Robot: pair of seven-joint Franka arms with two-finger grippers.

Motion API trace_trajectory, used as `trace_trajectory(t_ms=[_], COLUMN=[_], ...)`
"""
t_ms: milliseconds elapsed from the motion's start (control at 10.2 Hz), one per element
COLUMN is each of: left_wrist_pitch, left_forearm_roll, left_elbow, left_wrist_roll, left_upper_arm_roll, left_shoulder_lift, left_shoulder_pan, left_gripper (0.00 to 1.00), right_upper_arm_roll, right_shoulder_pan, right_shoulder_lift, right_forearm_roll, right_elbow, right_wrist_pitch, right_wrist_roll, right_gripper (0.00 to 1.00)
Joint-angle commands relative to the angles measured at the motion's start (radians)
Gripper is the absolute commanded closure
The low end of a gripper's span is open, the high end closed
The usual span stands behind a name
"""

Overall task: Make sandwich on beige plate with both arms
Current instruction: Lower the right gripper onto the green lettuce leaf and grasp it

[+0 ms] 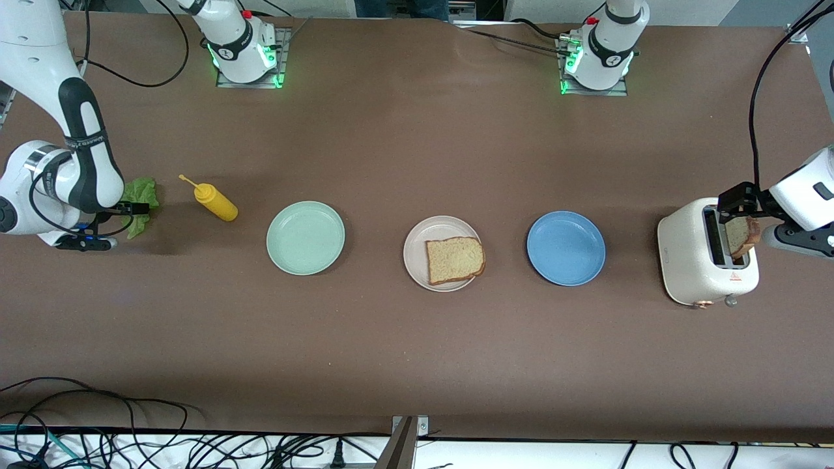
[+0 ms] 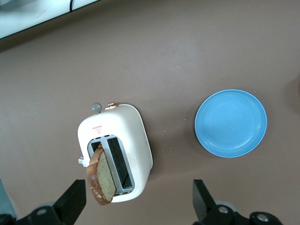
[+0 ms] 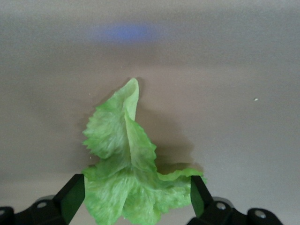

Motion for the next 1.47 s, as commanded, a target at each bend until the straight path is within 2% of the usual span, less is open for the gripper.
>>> trace_trajectory(t_ms=[0,588,687,883,1079,1177,1373], left_wrist_pitch=[-0.01,-0.01,-0.01,-0.01,-0.01,-0.01,-0.01], left_forearm_roll=[0.0,-0.012,-0.012,-0.012,-0.012,-0.014,-0.018], left_elbow=[-0.008,-0.008,-0.009,-0.008,-0.009,-0.008,-0.008], left_wrist_roll=[-0.005,-0.007,-0.007,-0.007,-0.007,-0.007,-0.007], left_upper_arm_roll=[-0.011,-0.011,-0.011,-0.011,-0.011,-0.011,-0.011], left_shoulder_lift=[-0.012,-0.012,-0.012,-0.012,-0.012,-0.012,-0.012], left_shoulder_pan=[0.011,0.017,0.017,0.017,0.017,0.017,0.017], left_gripper=[0.0,0.0,0.0,0.0,0.0,0.0,0.0], right_upper_arm_roll=[0.012,0.017,0.017,0.017,0.017,0.017,0.017], right_shoulder_pan=[-0.02,-0.019,-0.019,-0.019,-0.016,-0.013,0.001], right_shoulder_lift=[0.01,0.021,0.021,0.021,0.02,0.02,0.003], right_forearm_roll=[0.034,0.035,0.034,0.034,0.034,0.034,0.032], right_elbow=[-0.01,-0.013,-0.012,-0.012,-0.01,-0.004,0.014], right_wrist_pitch=[0.044,0.035,0.034,0.034,0.031,0.016,-0.004], right_wrist_roll=[-0.024,-0.024,-0.024,-0.051,-0.06,-0.065,-0.073], right_gripper=[0.0,0.01,0.18,0.62,0.94,1.0,1.0])
